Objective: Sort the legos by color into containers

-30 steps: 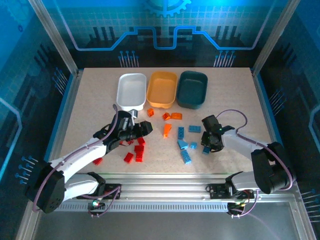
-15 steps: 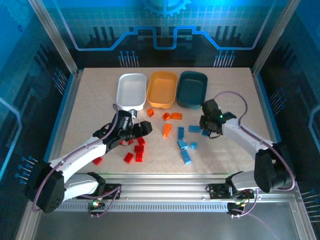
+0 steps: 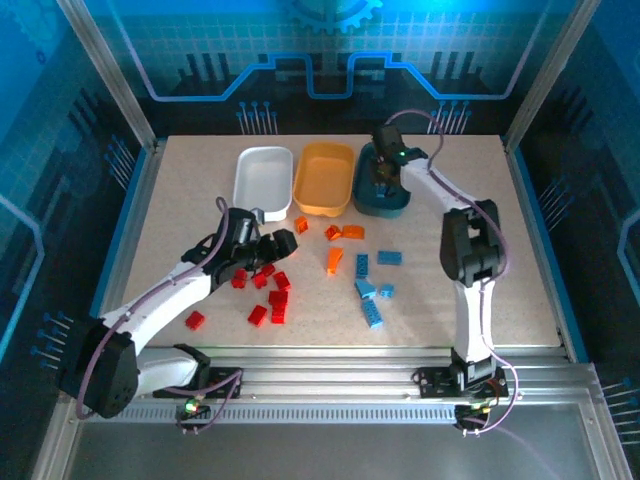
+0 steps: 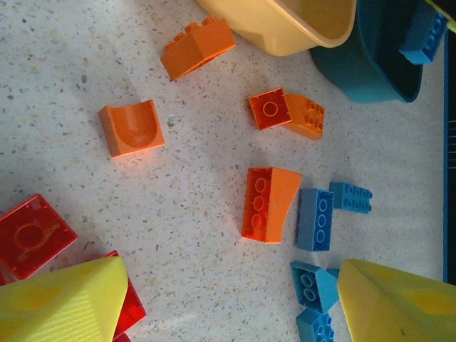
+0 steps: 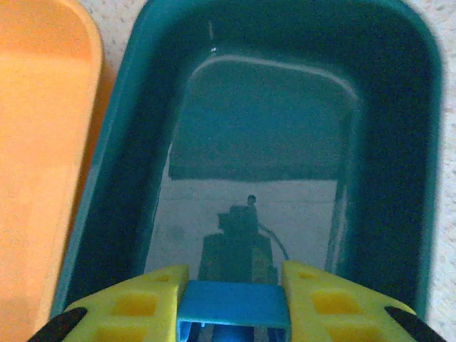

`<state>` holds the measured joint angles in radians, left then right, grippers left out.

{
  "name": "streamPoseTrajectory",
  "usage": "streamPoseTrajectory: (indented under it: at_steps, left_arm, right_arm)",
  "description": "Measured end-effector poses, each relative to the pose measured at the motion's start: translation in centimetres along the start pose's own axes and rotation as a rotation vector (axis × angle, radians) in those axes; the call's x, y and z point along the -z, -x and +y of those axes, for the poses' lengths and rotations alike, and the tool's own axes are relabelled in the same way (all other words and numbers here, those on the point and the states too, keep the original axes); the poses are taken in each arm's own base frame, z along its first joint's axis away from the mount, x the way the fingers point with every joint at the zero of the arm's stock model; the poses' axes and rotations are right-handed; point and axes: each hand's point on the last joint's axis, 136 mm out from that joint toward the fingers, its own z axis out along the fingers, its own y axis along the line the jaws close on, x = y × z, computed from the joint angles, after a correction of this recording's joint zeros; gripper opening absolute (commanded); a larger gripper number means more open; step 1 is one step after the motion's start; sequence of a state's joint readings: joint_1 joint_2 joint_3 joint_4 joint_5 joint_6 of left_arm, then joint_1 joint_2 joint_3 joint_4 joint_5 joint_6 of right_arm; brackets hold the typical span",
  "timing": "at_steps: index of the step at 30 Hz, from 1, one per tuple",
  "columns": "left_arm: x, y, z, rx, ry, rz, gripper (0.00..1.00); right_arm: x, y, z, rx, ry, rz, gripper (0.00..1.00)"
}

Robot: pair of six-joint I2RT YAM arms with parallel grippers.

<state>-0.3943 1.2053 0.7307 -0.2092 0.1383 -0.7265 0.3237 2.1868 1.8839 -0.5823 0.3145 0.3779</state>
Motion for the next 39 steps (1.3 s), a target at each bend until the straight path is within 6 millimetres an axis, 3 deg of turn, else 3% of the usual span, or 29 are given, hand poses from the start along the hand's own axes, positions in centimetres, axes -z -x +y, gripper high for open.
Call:
streamPoseTrajectory:
  at_steps: [3,7,10,14,18,23,25,27,34,39]
  left_arm:
    - [0.1,0.1,0.3,0.008,0.01,0.002,0.79]
    - [0.1,0.0,0.6,0.012,0.019,0.007,0.8]
    - [0.1,0.0,0.6,0.012,0.018,0.008,0.8]
    - [0.1,-0.2,0.4,0.012,0.006,0.021,0.82]
    - [0.2,-0.3,0.0,0.013,-0.011,0.027,0.85]
    - [0.4,-0.6,-0.4,0.015,-0.053,0.016,0.9]
    - [0.3,-1.3,-0.4,0.019,-0.06,0.028,0.91]
    - [0.1,-2.3,-0.5,0.013,-0.066,0.049,0.93]
    - [-0.3,-4.0,-1.1,0.001,-0.088,0.082,0.99]
    - [-0.4,-4.7,-2.0,-0.015,-0.114,0.092,0.99]
  right_arm:
    - [-2.2,0.2,0.5,0.021,0.002,0.035,0.31]
    - [-3.5,-1.0,0.7,0.043,0.009,0.09,0.45]
    - [-3.7,-1.7,0.8,0.057,0.02,0.12,0.55]
    - [-3.0,-1.5,0.8,0.067,0.031,0.115,0.57]
    - [1.1,-1.1,0.1,0.065,0.041,0.073,0.64]
    - [9.9,-1.3,-1.4,0.057,0.048,-0.061,0.95]
    - [12.2,-3.1,-1.9,0.064,0.055,-0.091,1.0]
    - [12.7,-5.9,-2.5,0.078,0.058,-0.071,1.0]
    - [9.0,-16.5,-3.4,0.123,0.047,0.181,1.0]
    - [7.8,-19.2,-2.0,0.124,0.092,0.257,1.0]
